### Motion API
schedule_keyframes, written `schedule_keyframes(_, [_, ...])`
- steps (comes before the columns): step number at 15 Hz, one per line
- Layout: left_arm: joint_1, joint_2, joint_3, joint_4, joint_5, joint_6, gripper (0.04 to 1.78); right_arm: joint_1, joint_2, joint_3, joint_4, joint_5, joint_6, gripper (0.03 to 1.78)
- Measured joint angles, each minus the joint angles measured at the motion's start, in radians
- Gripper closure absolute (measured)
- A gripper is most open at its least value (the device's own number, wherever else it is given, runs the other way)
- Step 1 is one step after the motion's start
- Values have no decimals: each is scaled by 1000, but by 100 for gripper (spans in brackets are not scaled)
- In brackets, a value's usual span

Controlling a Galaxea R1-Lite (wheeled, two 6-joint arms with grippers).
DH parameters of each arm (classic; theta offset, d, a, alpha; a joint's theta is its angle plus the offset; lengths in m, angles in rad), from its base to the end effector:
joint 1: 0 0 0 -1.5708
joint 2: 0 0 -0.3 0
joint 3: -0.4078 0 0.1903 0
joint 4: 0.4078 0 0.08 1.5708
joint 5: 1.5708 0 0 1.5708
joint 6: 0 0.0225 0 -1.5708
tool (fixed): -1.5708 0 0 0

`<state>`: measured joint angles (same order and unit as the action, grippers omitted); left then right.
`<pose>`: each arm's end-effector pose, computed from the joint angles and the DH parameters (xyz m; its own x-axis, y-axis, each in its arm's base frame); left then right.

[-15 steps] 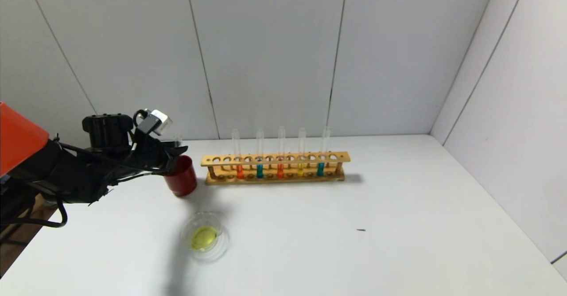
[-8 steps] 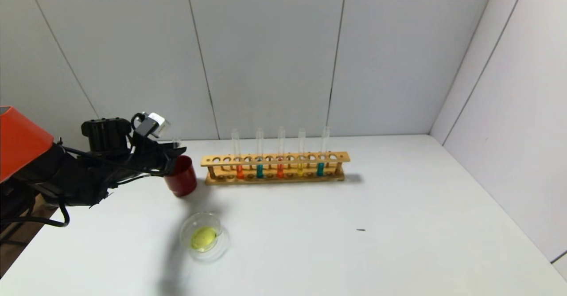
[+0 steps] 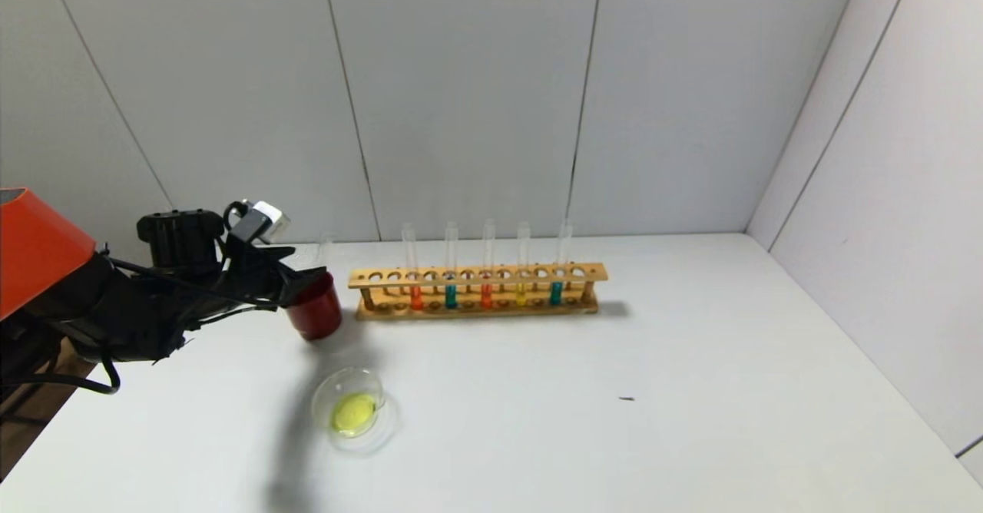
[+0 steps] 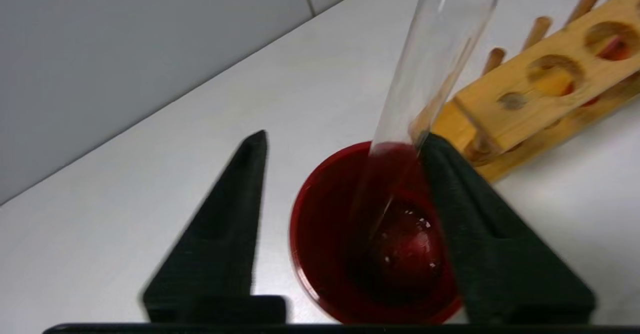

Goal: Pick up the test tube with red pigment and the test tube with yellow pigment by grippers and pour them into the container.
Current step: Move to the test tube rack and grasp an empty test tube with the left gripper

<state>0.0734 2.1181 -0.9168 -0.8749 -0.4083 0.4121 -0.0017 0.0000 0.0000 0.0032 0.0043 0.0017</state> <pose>0.3845 0.0193 0.0883 0.8961 -0.3322 -0.2943 0.4101 0.8734 0.2627 -0.0228 0.0001 0.0751 1.0000 0.0026 -0.0032 -0.0026 1.0000 0.0017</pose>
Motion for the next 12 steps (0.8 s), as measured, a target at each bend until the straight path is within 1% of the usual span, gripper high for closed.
schedule_keyframes(1, [-2,-1,0,-1,0,0,50,0,0,0,0,0,0,6])
schedule_keyframes(2, [-3,-3,1,-1,-1,0,37,0,0,0,0,0,0,6])
schedule_keyframes(3, [-2,-5,1,-1,-1,0,27,0,0,0,0,0,0,6])
schedule_keyframes(5, [-1,-11,3,-2,0,1,11,0,0,0,0,0,0,6])
schedule_keyframes(7, [0,-18,5,-3,-1,1,7,0,0,0,0,0,0,6])
schedule_keyframes(12, [3,-70,3,0,1,3,7,0,0,0,0,0,0,6])
